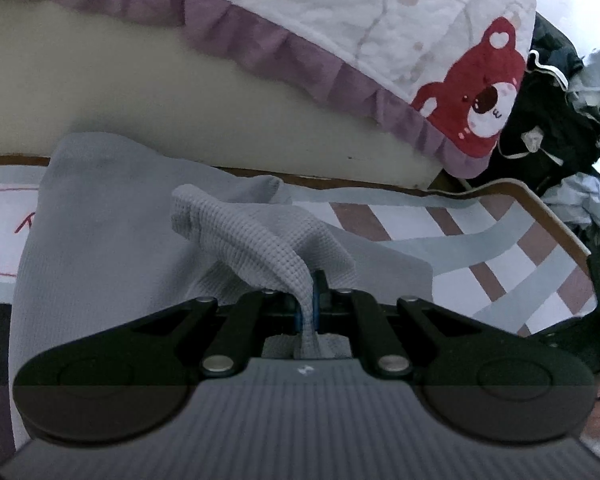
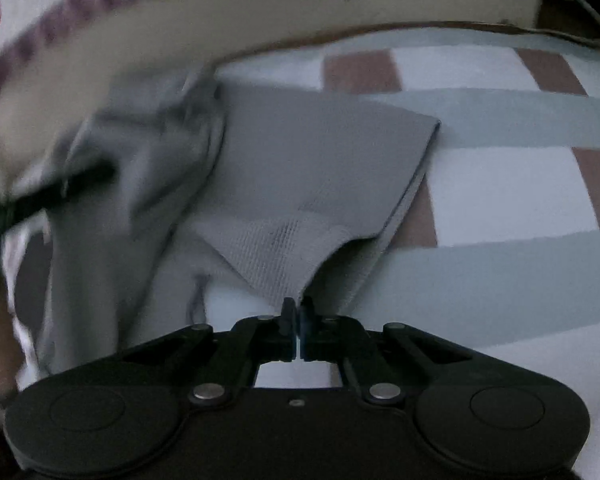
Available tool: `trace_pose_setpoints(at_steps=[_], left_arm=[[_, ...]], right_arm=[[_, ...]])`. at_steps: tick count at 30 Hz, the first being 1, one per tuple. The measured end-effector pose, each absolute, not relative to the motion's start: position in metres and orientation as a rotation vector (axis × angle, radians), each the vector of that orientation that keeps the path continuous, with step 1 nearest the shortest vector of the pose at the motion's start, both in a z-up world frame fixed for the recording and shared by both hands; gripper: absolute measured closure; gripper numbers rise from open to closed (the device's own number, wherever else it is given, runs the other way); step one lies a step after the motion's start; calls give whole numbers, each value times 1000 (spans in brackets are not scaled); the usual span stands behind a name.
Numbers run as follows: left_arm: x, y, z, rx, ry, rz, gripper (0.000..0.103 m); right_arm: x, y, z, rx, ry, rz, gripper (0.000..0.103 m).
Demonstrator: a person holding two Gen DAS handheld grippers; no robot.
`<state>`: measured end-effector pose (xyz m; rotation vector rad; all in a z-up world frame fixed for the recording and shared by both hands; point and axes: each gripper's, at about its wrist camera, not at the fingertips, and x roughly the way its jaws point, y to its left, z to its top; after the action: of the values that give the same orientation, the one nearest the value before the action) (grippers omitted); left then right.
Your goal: Fold clothes
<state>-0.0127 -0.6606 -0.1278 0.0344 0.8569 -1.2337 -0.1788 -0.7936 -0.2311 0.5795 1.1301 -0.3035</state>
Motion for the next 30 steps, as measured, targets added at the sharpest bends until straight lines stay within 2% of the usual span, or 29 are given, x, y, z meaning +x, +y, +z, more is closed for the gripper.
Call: trace_pose_setpoints(at_steps=[5,9,10,11,13,19,23,25,27,30], left_arm=[[-13,-660,-127,41,855,-1248,98],[-16,-663,-126,33,849,-1274,98],[-17,-664,-126,33,845,-1282,98],[-19,-667,-125,27,841,-1295,98],[-26,-675,-123,9,840,-1332,98],[-78,-715,-133,125,954,-1459,98],[-107,-714,-158,141,1072,-1487,88],[-118,-709,-168,142,1096,-1503,72],[-124,-698,-170,171,1075,-1537,71],[-116,-672,-164,164,1057,-1563,60]], right_arm=[[-174,-791,-240,546,1280,-236,100],[-180,-801,-239,623,1254,-237,96],[-184,-805,-238,664,1235,-242,88],[-191,-809,-236,709,1209,-251,73],[-200,-816,-233,786,1122,-272,61],[-217,-837,-228,1004,836,-310,59],[-229,-851,-225,1137,636,-332,62],[-232,-856,-223,1179,555,-329,62],[-219,-850,-219,1124,574,-265,62],[-200,-842,-211,1003,616,-180,61]])
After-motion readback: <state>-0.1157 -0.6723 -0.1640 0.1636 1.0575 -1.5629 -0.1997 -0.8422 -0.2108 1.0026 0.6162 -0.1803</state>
